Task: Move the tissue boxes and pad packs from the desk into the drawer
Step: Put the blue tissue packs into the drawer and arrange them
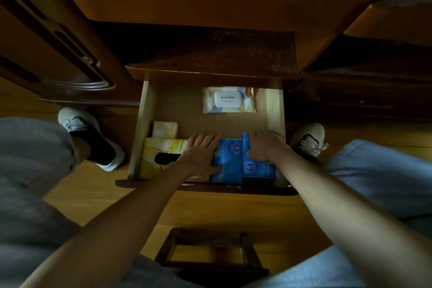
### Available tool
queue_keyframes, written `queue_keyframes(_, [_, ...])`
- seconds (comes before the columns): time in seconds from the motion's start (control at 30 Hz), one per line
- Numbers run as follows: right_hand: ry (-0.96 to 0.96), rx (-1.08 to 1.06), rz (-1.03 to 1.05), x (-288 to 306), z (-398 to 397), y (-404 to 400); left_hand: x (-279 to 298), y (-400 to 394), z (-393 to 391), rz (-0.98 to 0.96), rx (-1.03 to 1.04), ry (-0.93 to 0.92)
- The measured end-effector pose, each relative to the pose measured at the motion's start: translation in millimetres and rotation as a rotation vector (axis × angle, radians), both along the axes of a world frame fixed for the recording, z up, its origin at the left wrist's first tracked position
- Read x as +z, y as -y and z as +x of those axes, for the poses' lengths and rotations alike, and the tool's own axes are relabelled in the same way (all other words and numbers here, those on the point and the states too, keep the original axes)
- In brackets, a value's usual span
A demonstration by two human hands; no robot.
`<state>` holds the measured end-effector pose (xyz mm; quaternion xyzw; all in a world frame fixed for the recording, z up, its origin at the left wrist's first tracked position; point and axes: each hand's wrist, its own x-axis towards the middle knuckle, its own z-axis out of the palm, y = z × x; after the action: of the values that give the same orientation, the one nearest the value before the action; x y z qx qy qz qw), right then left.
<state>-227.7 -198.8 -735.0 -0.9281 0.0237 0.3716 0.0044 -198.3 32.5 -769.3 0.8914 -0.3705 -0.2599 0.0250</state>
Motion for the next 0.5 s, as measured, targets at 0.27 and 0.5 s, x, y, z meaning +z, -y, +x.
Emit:
queue_keyframes(0.27, [0.019, -0.149, 0.061, -13.1, -12.5, -10.8, -4.0, -0.4, -0.6, -0.03, -0.003, 0.002])
queue_keyframes(0.5, [-0.01, -0.237, 0.163, -13.4, -13.6, -6.9, -3.0, 3.0, 0.9, -0.026, 0.021, 0.014])
